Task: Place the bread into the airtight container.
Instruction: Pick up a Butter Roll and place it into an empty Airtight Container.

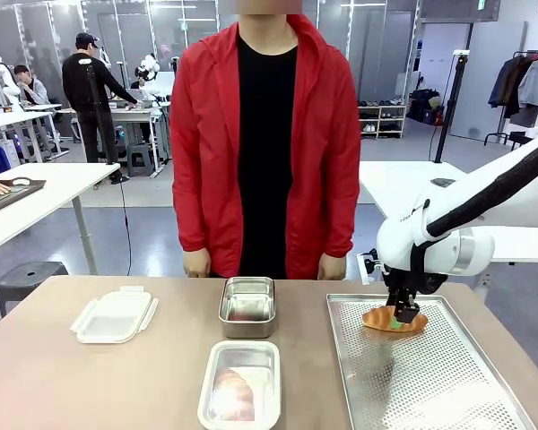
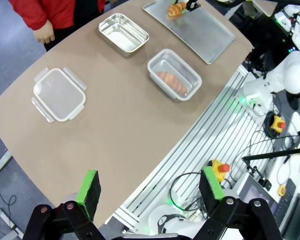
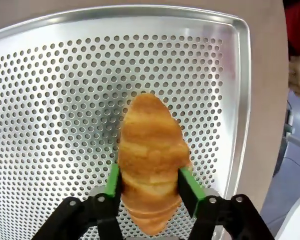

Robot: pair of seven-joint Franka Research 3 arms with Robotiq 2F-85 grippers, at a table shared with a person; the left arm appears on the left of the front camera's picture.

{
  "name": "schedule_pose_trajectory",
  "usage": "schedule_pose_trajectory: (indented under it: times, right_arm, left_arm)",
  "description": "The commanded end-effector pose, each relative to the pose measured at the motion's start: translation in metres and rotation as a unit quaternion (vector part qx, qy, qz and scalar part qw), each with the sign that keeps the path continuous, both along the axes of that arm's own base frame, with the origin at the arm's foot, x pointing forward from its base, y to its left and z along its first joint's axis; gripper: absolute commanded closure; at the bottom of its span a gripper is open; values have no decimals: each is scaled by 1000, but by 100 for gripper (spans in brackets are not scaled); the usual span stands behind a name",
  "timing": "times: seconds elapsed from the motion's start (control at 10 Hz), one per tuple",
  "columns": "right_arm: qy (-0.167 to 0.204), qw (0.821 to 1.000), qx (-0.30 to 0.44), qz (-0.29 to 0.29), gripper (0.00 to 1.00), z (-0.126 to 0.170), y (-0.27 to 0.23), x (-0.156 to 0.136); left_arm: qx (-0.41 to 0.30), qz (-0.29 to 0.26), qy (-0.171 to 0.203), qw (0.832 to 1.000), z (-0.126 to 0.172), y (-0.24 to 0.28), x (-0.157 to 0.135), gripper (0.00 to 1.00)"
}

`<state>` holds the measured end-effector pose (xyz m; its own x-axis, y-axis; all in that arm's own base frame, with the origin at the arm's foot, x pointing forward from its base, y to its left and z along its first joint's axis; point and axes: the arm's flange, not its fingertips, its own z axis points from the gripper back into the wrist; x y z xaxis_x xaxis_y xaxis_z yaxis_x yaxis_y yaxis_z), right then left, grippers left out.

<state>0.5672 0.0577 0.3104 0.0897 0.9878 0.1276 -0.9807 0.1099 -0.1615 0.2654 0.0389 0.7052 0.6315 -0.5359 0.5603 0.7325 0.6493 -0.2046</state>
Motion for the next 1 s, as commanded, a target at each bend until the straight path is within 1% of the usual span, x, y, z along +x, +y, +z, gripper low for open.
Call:
schedule_pose_trajectory:
  times: [0.0,0.1,0.2,0.3,0.4,0.8,0.9]
  right_arm:
    - [-2,1000,-12,-12,100,-8,-1,1]
    - [-1,1000,-13,-20,97,-7,-1,0]
    - [2,999,-15,-36,90,-4,-2,-1]
    - [10,999,-20,-48,90,2,-3,-5]
    - [1,1000,-2,-13,90,0,-1,0]
    - [1,1000,-2,-13,90,0,-1,0]
    - [2,1000,-4,-22,85,1,1,0]
  left_arm:
    - [-2,-10,-3,1000,1,0,0,0]
    - [-2,-10,-3,1000,1,0,0,0]
    - [-2,-10,-3,1000,1,0,0,0]
    - [-2,-10,-3,1000,1,0,0,0]
    - [-2,-10,-3,1000,1,0,0,0]
    - [-2,-10,-3,1000,1,0,0,0]
    - [-2,-10,-3,1000,1,0,0,0]
